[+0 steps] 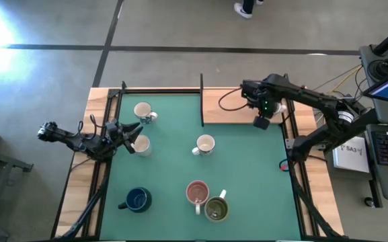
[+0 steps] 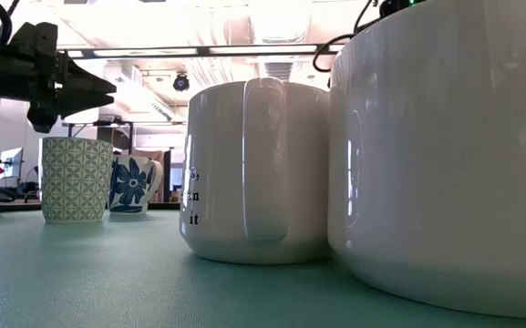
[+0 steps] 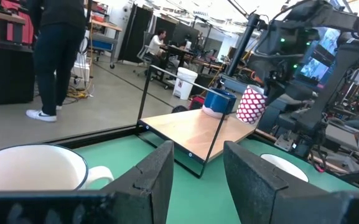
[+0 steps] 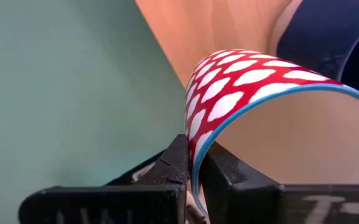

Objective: Place coffee mugs
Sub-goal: Put the red white pattern mug on the shelf

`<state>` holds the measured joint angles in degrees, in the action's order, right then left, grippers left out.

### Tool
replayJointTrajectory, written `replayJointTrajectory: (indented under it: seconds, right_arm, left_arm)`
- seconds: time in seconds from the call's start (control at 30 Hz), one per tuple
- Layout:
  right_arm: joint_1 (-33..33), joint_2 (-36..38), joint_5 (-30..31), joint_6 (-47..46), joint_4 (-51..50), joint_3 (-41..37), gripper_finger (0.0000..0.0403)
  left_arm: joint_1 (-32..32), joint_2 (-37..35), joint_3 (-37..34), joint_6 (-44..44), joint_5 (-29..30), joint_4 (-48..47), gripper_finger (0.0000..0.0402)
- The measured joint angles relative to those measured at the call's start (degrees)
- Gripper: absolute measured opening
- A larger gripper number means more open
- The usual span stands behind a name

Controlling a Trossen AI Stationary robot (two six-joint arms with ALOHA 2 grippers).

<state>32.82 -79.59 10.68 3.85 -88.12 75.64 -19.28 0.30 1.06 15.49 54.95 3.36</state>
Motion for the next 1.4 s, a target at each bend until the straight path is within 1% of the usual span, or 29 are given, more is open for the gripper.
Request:
replayJointTrajectory:
  seconds: [0.17, 0.63, 1.1, 1.23, 1.4]
  right_arm:
    - [3.2, -0.3, 0.0, 4.4, 1.0, -0.6, 0.0013]
    - [9.6, -0.4, -0.4, 8.7, 3.4, -1.6, 0.0013]
    - [9.9, -0.4, -0.7, 8.8, 4.5, -6.4, 0.0013]
    - [9.9, -0.2, -2.1, 9.0, 5.9, -7.0, 0.0013]
    - [9.9, -0.2, -1.7, 9.3, 6.2, -7.4, 0.0028]
  left_arm:
    - [0.0, 0.0, 0.0, 0.0, 0.0, 0.0, 0.0123]
    - [0.0, 0.0, 0.0, 0.0, 0.0, 0.0, 0.0123]
    - [0.0, 0.0, 0.0, 0.0, 0.0, 0.0, 0.0123]
    - [0.0, 0.0, 0.0, 0.0, 0.0, 0.0, 0.0123]
    - [0.0, 0.0, 0.0, 0.0, 0.0, 0.0, 0.0123]
